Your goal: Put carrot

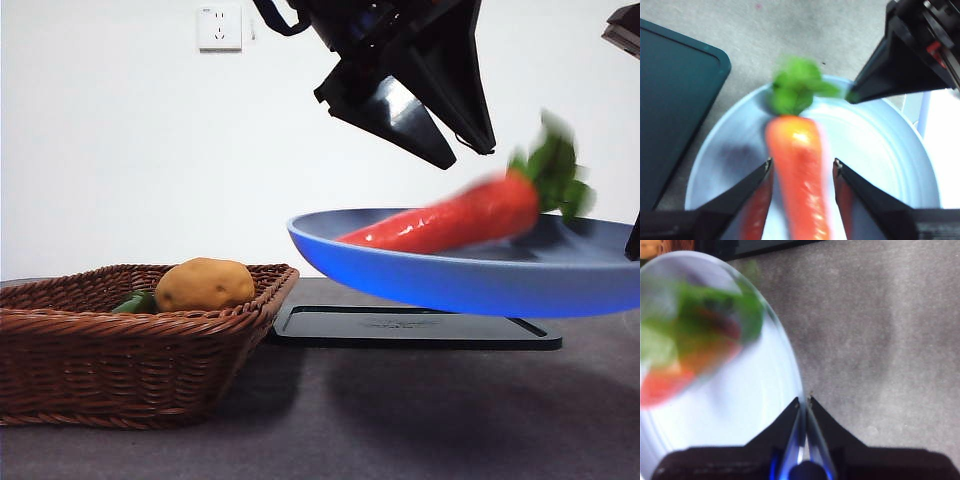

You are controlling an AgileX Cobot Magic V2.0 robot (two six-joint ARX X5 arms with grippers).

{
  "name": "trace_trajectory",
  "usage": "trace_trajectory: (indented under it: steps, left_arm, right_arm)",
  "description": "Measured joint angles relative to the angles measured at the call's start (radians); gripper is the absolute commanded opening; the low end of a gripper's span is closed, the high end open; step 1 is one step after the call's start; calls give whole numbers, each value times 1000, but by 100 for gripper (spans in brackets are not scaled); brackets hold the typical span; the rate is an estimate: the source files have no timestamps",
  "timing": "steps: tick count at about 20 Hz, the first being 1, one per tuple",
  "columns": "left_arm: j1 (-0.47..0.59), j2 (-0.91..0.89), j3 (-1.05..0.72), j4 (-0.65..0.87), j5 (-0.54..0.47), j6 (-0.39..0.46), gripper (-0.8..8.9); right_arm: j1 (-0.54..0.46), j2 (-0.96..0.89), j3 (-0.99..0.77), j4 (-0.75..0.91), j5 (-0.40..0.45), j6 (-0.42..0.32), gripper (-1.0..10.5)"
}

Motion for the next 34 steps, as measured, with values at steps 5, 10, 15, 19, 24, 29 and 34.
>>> trace_trajectory:
  steps: [5, 10, 15, 19, 24, 29, 34]
  left_arm:
    - [0, 0, 0, -4, 0, 0, 258]
    - [42, -72, -2, -87, 0, -7, 257]
    - [99, -219, -2, -161, -1, -7, 257]
    - [126, -319, -2, -207, -2, -16, 257]
    - [130, -380, -2, -220, -27, -21, 257]
    - [132, -378, -2, -220, -35, -26, 257]
    - [132, -378, -2, -220, -49, -26, 257]
  right_arm:
    - [0, 3, 4, -2, 5, 2, 3]
    - [-2, 147, 104, 0, 14, -19, 3]
    - [-57, 437, 270, 48, 53, -94, 3]
    - [-129, 644, 434, 111, 31, -114, 3]
    - [-180, 863, 618, 128, 3, -116, 3]
    - [-180, 986, 667, 143, 4, -115, 4]
    - [-180, 1007, 669, 171, 0, -127, 128]
